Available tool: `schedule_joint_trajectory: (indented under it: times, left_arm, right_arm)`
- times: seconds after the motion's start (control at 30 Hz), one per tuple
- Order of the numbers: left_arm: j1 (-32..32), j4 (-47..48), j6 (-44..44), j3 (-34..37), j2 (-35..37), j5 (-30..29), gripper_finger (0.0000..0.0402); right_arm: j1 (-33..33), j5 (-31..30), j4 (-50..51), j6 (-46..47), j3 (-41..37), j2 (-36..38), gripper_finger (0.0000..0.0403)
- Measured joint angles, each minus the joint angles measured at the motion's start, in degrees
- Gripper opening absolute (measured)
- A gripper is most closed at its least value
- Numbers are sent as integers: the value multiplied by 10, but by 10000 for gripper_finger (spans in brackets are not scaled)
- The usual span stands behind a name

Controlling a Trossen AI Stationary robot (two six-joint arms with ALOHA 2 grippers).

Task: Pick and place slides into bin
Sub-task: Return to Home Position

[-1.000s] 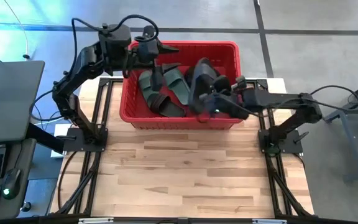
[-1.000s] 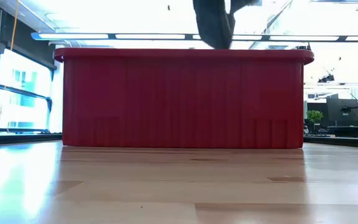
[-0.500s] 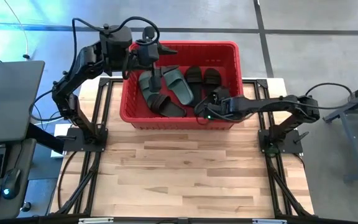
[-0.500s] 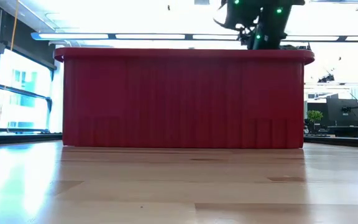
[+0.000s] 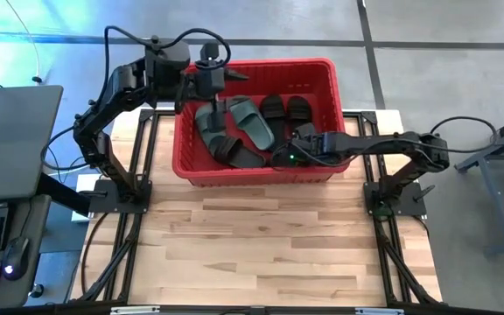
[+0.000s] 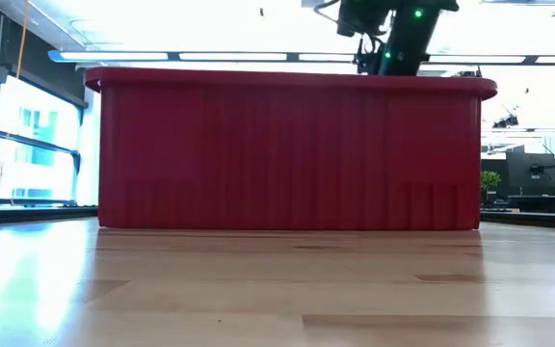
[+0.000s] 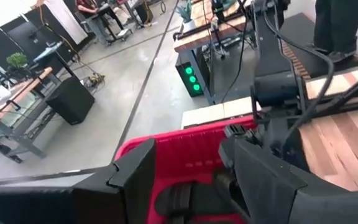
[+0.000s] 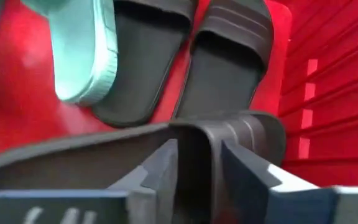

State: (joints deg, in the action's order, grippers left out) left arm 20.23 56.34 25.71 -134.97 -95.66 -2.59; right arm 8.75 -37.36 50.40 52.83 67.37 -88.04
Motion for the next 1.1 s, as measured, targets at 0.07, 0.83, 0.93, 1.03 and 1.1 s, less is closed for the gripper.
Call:
schedule_joint_trajectory:
  times: [0.07, 0.83, 0.93, 1.03, 1.1]
  left_arm:
    - [0, 10, 4, 0, 0, 0, 200]
    - [0, 335, 56, 7, 175, -15, 200]
    - [0, 337, 33, 8, 202, -14, 200]
    - [0, 337, 23, 10, 240, 2, 200]
    - [0, 337, 16, 9, 268, 20, 200]
  right_arm:
    - [3, 5, -6, -2, 10, 0, 135]
    - [-35, 284, 139, -366, 535, 5, 174]
    - [-37, 328, 176, -366, 575, 8, 172]
    - [-45, 326, 195, -378, 583, 26, 173]
    - [-53, 310, 197, -387, 566, 46, 174]
